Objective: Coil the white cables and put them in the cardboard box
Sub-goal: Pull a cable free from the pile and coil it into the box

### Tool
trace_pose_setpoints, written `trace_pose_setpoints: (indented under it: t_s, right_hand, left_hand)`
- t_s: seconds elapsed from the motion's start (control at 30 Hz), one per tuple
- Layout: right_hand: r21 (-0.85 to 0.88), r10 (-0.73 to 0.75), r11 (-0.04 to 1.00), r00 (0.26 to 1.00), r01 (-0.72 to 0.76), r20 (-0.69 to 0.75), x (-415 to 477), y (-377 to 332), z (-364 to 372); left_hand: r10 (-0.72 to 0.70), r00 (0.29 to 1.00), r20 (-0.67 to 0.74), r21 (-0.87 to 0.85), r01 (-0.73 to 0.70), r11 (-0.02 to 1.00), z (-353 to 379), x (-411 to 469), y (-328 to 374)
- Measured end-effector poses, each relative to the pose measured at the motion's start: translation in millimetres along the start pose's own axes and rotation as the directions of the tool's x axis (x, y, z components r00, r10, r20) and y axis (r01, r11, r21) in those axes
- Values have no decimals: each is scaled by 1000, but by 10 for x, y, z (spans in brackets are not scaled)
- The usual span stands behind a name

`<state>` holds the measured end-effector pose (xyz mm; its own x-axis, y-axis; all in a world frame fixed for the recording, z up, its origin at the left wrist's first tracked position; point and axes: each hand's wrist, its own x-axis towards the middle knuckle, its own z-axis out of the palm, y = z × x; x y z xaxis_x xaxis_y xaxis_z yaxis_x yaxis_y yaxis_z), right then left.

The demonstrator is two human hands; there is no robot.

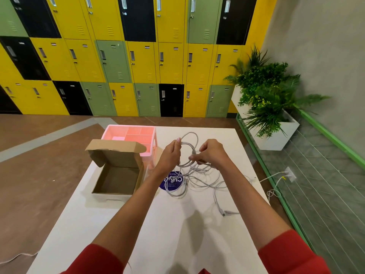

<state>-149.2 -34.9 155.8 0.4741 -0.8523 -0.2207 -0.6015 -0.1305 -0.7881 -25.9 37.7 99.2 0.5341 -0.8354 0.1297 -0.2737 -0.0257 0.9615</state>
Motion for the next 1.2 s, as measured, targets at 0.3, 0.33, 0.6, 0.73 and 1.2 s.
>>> trace_pose_setpoints:
  t_s: [0.3,0.33,0.6,0.73,1.2]
  right_hand:
    - [126,-58,991,993,45,102,-21,-30,104]
    - [98,-77,993,989,65,127,-9,-35,95]
    - [70,-374,927,909,367,182,-119,-150,13]
    - [262,-443,878,888,401,125,-106,-203,-61]
    - [801,-122,543,967,254,-223,166,-59,-305]
  left_hand:
    - [-13,999,-42,33,14,999,8,46,-65]
    - [-18,999,-36,25,19,1000,3,39,-54]
    - [-53,998,31,17,53,998,-20,-3,-109]
    - [-47,999,11,20,46,999,-3,-12,-169]
    - [-60,997,-44,-128,54,990,-169,66,-208]
